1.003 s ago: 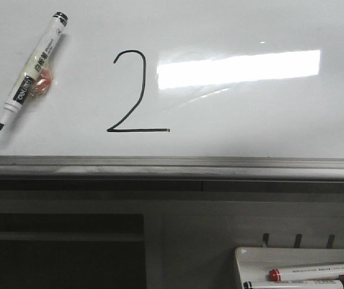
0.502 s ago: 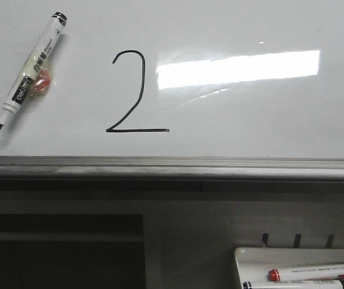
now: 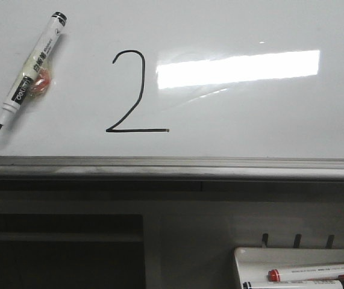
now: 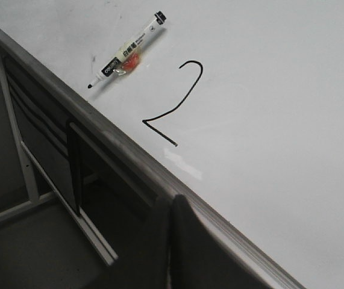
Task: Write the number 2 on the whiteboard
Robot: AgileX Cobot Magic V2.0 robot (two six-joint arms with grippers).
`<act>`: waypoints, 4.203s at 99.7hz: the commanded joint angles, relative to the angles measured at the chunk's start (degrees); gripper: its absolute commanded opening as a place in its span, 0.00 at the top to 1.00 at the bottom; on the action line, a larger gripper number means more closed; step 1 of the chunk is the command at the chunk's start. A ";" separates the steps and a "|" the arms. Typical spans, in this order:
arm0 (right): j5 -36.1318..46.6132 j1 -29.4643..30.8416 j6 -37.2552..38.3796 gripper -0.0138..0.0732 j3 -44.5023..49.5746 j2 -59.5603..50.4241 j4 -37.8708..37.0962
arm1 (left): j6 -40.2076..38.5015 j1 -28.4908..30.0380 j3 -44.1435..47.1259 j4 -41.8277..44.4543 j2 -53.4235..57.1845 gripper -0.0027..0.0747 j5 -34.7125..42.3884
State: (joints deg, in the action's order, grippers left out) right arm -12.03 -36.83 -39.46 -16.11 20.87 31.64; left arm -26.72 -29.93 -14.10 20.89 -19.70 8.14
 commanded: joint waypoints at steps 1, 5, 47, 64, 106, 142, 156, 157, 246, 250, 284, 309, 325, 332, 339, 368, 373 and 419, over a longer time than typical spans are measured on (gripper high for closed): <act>3.88 0.20 0.05 0.92 -1.44 0.18 0.46 | -0.28 0.12 -1.46 -0.32 -0.40 0.99 4.42; 3.88 0.20 0.05 0.92 -1.44 0.18 0.46 | -0.28 0.12 -1.46 -0.32 -0.40 0.99 4.42; 3.88 0.20 0.05 0.92 -1.44 0.18 0.46 | 32.77 1.59 -1.46 -23.75 3.13 0.99 -0.27; 3.88 0.20 0.05 0.92 -1.44 0.18 0.46 | 33.20 10.98 -0.04 -24.24 7.90 0.99 -3.73; 3.98 0.20 0.05 0.92 -1.44 0.18 0.46 | 26.72 36.39 12.32 -22.38 20.18 0.99 -8.14; 3.89 0.20 0.05 0.92 -1.44 0.18 0.46 | 25.27 35.43 14.81 -19.80 21.51 0.99 -23.33; 3.89 0.20 0.05 0.92 -1.44 0.18 0.46 | 25.27 35.43 14.81 -20.01 21.51 0.99 -22.72; 3.89 0.20 0.05 0.92 -1.44 0.18 0.46 | 25.27 35.43 14.81 -20.01 21.51 0.99 -22.74; 4.16 0.20 0.32 0.92 -1.14 0.18 -3.97 | 25.27 35.43 14.81 -20.01 21.51 0.99 -22.74; 5.17 0.25 3.26 0.92 -1.14 0.18 -6.46 | 25.27 35.43 14.81 -20.01 21.51 0.99 -22.74; 12.67 7.00 38.07 0.92 -1.14 0.18 -38.78 | 25.27 35.43 14.81 -20.01 21.51 0.99 -22.74; 13.54 21.82 38.07 0.92 0.55 -0.81 -38.78 | 25.27 35.43 14.81 -20.01 21.51 0.99 -22.74; 18.70 29.95 38.07 0.92 6.96 -5.56 -38.03 | 25.27 35.43 14.81 -20.01 21.51 0.99 -22.74; 21.25 32.67 38.07 0.92 10.56 -8.99 -37.90 | 25.27 35.43 14.81 -20.01 21.51 0.99 -22.74; 22.52 34.81 38.07 0.92 13.91 -12.79 -37.90 | 25.27 35.43 14.81 -20.01 21.51 0.99 -22.74; 13.22 38.94 38.07 0.92 18.37 -22.52 -35.71 | 25.27 35.43 14.81 -20.01 21.51 0.99 -22.74; 11.03 39.21 38.07 0.92 18.37 -22.62 -35.71 | 25.27 35.43 14.81 -20.01 21.51 0.99 -22.74; -5.17 39.21 38.07 0.92 18.37 -22.62 -33.65 | 25.27 35.43 14.81 -20.01 21.51 0.99 -22.74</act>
State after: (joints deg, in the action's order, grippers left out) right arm -18.36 2.05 -1.37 0.83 -0.53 -2.23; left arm -0.91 5.94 0.06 0.98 0.25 -18.69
